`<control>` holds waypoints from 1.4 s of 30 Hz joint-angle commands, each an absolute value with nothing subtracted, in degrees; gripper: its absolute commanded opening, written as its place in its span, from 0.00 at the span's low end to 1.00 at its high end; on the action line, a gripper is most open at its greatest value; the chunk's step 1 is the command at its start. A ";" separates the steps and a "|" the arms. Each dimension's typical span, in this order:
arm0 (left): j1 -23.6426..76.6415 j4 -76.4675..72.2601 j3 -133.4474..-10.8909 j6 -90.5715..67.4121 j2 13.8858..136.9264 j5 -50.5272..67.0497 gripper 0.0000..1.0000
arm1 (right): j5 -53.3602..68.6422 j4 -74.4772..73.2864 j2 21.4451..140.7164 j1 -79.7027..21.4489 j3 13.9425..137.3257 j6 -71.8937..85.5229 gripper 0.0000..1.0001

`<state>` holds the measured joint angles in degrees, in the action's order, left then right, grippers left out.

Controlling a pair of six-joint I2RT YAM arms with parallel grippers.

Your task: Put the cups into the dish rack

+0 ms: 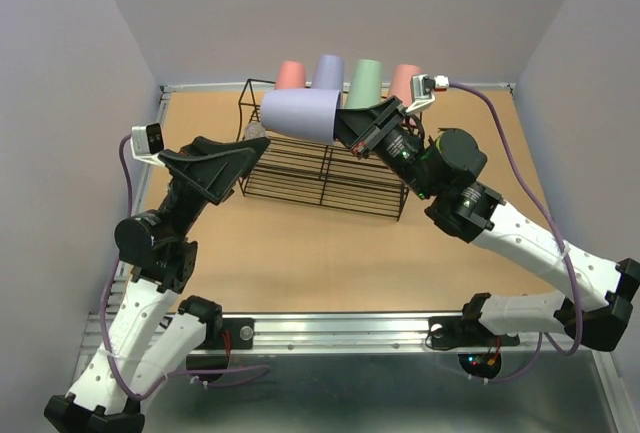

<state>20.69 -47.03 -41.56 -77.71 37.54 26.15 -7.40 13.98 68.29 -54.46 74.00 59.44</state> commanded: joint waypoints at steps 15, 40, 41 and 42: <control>21.18 -48.43 -46.40 -71.11 43.85 20.66 0.95 | -1.85 21.62 74.35 -54.76 75.94 62.05 0.00; 21.09 -38.60 -58.00 -63.39 50.10 23.55 0.00 | -4.92 17.14 74.10 -54.75 74.97 58.54 0.20; 21.18 -36.93 -58.62 -62.50 50.18 23.55 0.00 | -5.27 15.92 73.31 -54.76 74.54 58.19 0.27; 21.18 -33.69 -59.06 -61.27 50.19 23.38 0.00 | -5.88 15.39 72.78 -54.67 74.27 57.49 0.32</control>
<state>20.95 -37.04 -54.33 -67.48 50.57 22.50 -5.34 18.02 75.48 -54.37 74.08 60.66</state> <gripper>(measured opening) 0.791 0.248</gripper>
